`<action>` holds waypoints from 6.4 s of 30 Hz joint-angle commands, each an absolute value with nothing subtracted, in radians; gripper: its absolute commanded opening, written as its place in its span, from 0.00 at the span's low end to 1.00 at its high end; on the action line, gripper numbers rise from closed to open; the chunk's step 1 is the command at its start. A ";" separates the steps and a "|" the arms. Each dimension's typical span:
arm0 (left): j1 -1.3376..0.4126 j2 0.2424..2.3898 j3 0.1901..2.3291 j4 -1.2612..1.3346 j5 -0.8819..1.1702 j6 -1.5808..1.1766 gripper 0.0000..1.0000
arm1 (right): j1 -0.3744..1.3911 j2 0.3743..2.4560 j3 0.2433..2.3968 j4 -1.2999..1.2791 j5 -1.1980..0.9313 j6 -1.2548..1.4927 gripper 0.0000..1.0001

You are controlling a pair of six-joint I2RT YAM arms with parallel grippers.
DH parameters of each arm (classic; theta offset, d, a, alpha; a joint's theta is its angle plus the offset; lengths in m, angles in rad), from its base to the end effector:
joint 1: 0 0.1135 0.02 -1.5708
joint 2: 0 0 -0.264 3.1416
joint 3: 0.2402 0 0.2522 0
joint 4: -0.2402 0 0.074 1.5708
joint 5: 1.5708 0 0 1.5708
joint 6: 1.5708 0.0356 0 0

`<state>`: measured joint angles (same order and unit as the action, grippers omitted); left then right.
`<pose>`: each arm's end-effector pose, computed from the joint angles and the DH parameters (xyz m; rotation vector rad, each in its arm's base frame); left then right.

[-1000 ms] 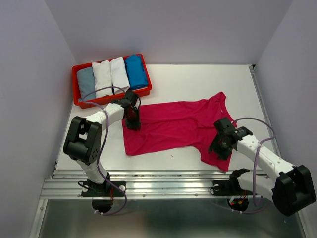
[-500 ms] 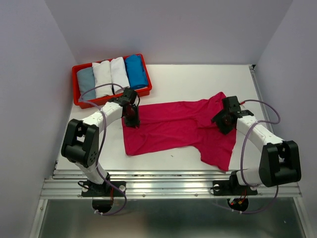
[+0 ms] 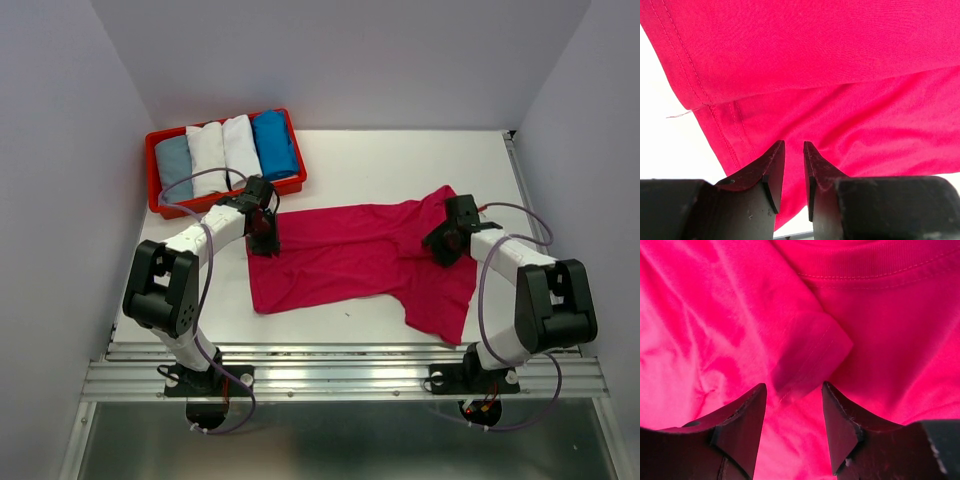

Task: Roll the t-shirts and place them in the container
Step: Fold the T-shirt at the center of the board.

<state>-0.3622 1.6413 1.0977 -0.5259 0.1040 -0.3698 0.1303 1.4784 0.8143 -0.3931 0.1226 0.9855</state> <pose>0.3090 -0.1210 0.2055 0.0256 2.6854 -0.3766 0.2774 0.0320 0.1774 1.1306 2.3786 0.2290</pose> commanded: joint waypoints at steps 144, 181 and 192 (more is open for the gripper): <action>-0.268 1.914 1.299 -0.477 0.114 -0.410 0.33 | -0.070 1.516 0.825 -0.377 0.387 0.634 0.01; -0.241 1.831 1.324 -0.489 0.150 -0.393 0.33 | -0.089 1.584 1.132 -0.342 -0.029 0.589 0.28; -0.242 1.919 1.304 -0.462 0.149 -0.408 0.33 | -0.089 1.779 1.151 -0.345 0.118 0.592 0.26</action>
<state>-0.2405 1.9209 1.3045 -0.4599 0.1532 -0.4046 -0.0906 1.7844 1.1370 -0.3595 0.0116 0.5831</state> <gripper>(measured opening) 0.331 0.260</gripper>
